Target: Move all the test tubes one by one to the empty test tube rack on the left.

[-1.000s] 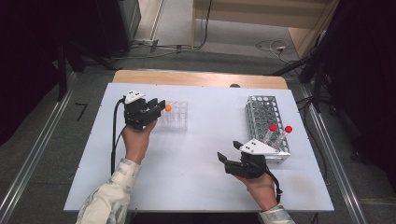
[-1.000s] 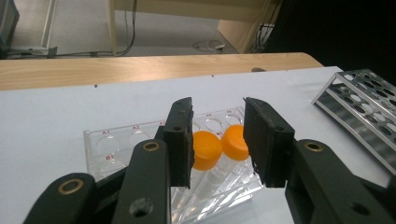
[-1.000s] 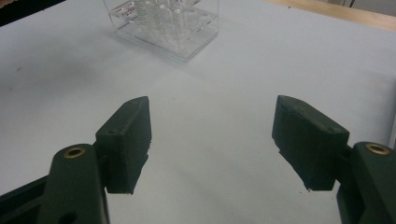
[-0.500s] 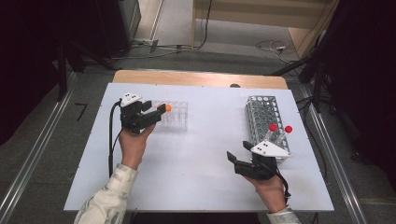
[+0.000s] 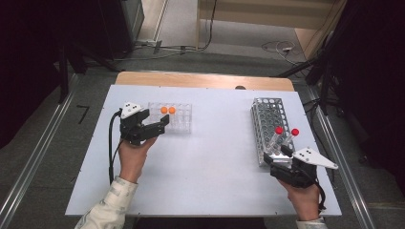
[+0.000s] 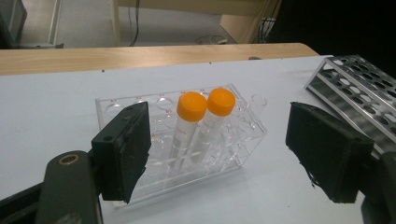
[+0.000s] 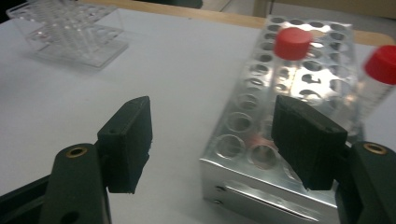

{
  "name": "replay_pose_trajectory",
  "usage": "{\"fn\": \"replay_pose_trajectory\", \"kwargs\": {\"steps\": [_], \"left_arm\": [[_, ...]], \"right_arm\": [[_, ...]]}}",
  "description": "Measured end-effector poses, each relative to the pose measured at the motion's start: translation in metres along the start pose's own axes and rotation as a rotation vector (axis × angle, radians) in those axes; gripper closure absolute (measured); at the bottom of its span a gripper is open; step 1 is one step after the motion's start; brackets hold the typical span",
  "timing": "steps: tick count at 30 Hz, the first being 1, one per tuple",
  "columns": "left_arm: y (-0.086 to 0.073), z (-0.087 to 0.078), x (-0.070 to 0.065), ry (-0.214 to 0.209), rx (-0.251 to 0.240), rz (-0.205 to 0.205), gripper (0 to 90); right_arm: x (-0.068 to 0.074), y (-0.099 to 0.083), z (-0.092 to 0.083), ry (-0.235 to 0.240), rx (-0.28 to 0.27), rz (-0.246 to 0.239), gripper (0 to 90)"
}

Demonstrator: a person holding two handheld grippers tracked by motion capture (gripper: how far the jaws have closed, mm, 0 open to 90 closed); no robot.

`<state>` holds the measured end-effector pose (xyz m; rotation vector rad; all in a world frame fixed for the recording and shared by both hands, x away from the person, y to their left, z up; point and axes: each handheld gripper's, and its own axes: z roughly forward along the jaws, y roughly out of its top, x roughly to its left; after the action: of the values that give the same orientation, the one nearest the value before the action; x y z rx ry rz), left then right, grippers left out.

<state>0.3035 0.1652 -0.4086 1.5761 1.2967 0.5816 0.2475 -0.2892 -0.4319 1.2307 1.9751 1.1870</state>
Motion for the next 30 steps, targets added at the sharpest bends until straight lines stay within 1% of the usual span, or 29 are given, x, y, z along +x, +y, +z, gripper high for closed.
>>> {"fn": "replay_pose_trajectory", "kwargs": {"steps": [3, 6, 10, 14, 16, 19, 22, 24, 30], "left_arm": [[-0.001, -0.001, 0.000, 0.000, -0.001, -0.001, 22.6], [-0.002, 0.000, -0.001, -0.003, 0.003, -0.002, 22.1], [-0.003, 0.000, -0.002, -0.007, 0.007, 0.002, 21.2], [-0.003, 0.000, -0.002, -0.008, 0.009, 0.003, 20.5], [-0.003, 0.000, -0.003, -0.009, 0.008, 0.004, 20.4], [-0.003, 0.001, -0.003, -0.010, 0.008, 0.005, 20.4], [-0.004, 0.002, -0.003, -0.009, 0.014, 0.008, 20.4], [-0.004, 0.002, -0.004, -0.009, 0.015, 0.007, 20.5], [-0.004, 0.001, -0.004, -0.014, 0.016, 0.006, 20.5]], "right_arm": [[-0.012, -0.002, -0.003, -0.044, -0.007, 0.018, 28.0], [-0.021, -0.003, -0.003, -0.079, -0.010, 0.032, 28.9], [-0.031, -0.002, 0.004, -0.132, -0.007, 0.027, 30.0], [-0.042, -0.001, 0.015, -0.169, 0.000, 0.053, 32.9], [-0.047, -0.001, 0.020, -0.178, 0.000, 0.067, 36.2], [-0.051, -0.001, 0.027, -0.202, -0.002, 0.072, 40.7], [-0.056, 0.001, 0.034, -0.216, -0.007, 0.087, 48.1], [-0.058, 0.001, 0.038, -0.228, -0.006, 0.085, 51.9], [-0.059, 0.001, 0.044, -0.232, 0.006, 0.090, 64.9]]}}
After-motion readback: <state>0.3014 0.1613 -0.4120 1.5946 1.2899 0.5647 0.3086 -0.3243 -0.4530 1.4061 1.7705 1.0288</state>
